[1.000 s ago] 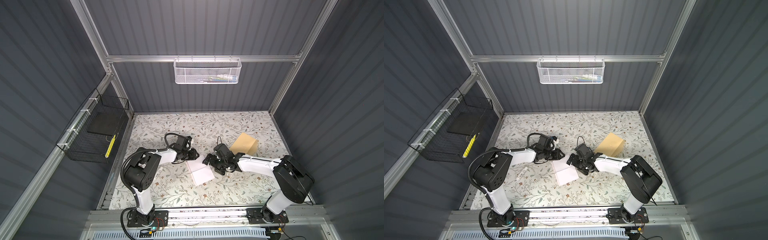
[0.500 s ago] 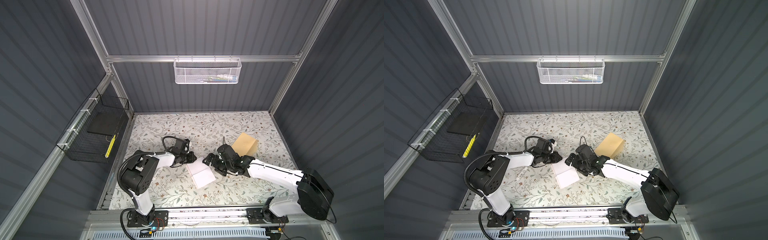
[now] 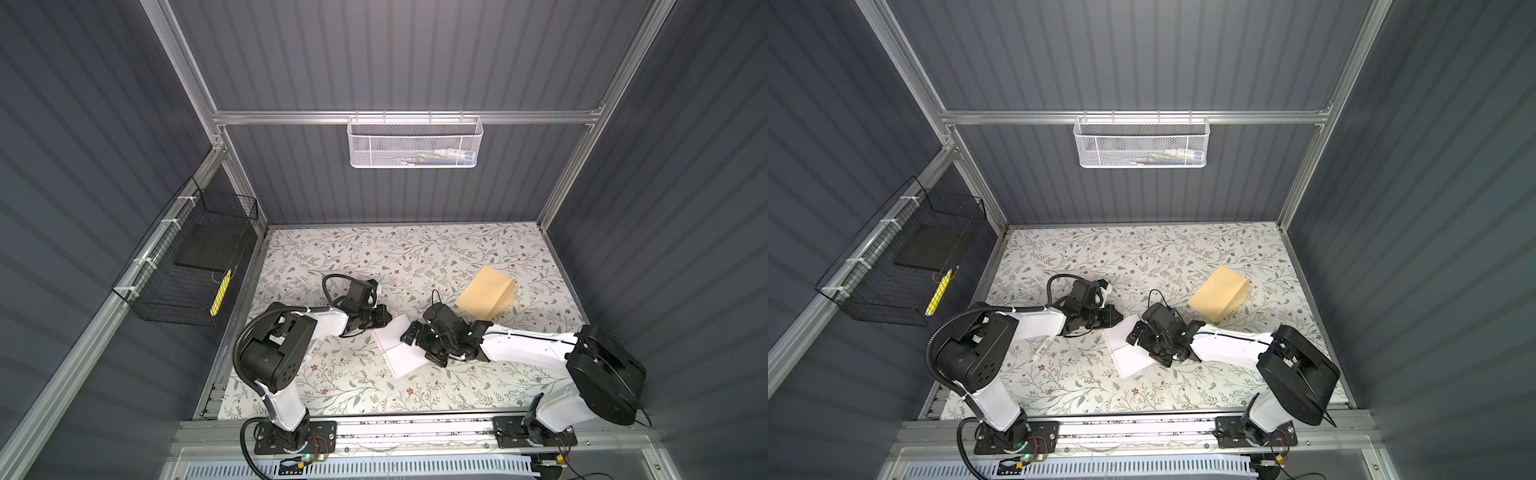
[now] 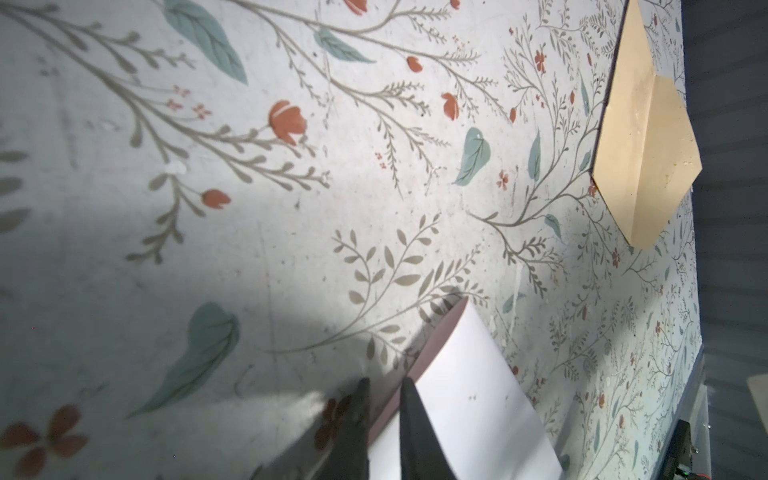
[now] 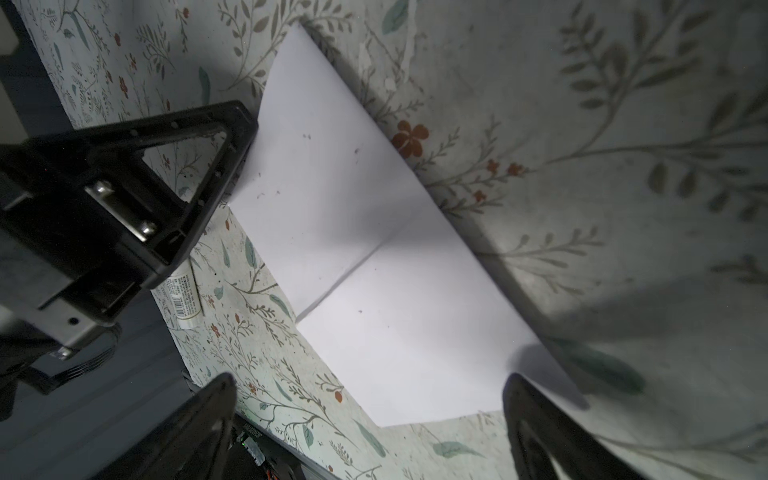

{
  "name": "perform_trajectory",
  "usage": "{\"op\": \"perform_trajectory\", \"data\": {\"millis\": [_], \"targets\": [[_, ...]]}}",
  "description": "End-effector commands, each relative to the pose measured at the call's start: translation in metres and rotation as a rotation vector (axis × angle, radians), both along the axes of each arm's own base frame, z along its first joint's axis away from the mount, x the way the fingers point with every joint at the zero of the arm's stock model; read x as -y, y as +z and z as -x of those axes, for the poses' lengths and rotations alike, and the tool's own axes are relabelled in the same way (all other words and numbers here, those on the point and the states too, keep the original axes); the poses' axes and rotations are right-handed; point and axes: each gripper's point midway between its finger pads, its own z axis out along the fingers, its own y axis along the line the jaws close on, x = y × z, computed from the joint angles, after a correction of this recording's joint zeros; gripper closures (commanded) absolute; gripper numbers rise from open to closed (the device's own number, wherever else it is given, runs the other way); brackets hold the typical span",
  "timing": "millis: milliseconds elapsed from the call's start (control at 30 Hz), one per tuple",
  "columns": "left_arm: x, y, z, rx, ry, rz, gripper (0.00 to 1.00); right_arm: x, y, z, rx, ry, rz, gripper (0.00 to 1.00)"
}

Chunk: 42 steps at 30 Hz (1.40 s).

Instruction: Place the letter into the envelope and seal it

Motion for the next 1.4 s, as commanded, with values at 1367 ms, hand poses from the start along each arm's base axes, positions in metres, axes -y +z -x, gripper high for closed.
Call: {"op": "perform_trajectory", "data": {"millis": [1367], "targets": [[-0.032, -0.058, 0.115, -0.302, -0.053, -0.096, 0.86, -0.007, -0.017, -0.016, 0.013, -0.04, -0.047, 0.21]]}}
